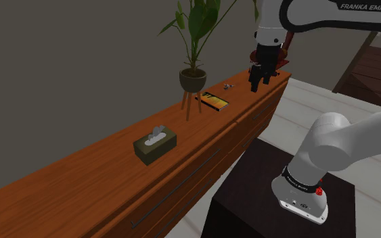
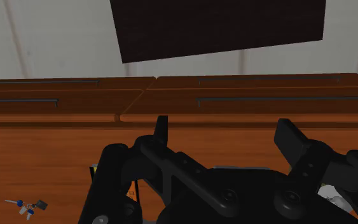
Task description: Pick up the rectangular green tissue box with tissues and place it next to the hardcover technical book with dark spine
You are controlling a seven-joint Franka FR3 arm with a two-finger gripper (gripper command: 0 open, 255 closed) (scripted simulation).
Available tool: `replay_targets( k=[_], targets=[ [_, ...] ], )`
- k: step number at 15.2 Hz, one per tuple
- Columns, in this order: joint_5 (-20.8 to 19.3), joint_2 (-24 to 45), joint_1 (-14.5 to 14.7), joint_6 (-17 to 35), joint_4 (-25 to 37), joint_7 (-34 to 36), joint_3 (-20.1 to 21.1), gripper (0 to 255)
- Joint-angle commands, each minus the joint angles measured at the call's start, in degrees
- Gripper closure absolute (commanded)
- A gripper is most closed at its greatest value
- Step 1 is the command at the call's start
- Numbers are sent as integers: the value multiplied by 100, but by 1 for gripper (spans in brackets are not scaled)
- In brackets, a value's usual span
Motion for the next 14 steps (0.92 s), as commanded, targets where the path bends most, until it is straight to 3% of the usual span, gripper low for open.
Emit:
replay_targets(
  k=[1, 8, 14],
  targets=[
    [0, 0, 0, 0, 0, 0, 0, 0],
    [758, 167, 167, 1402, -786, 1024, 511, 0],
    [1340, 729, 345, 2774, -1129, 1816, 1005, 0]
  ],
)
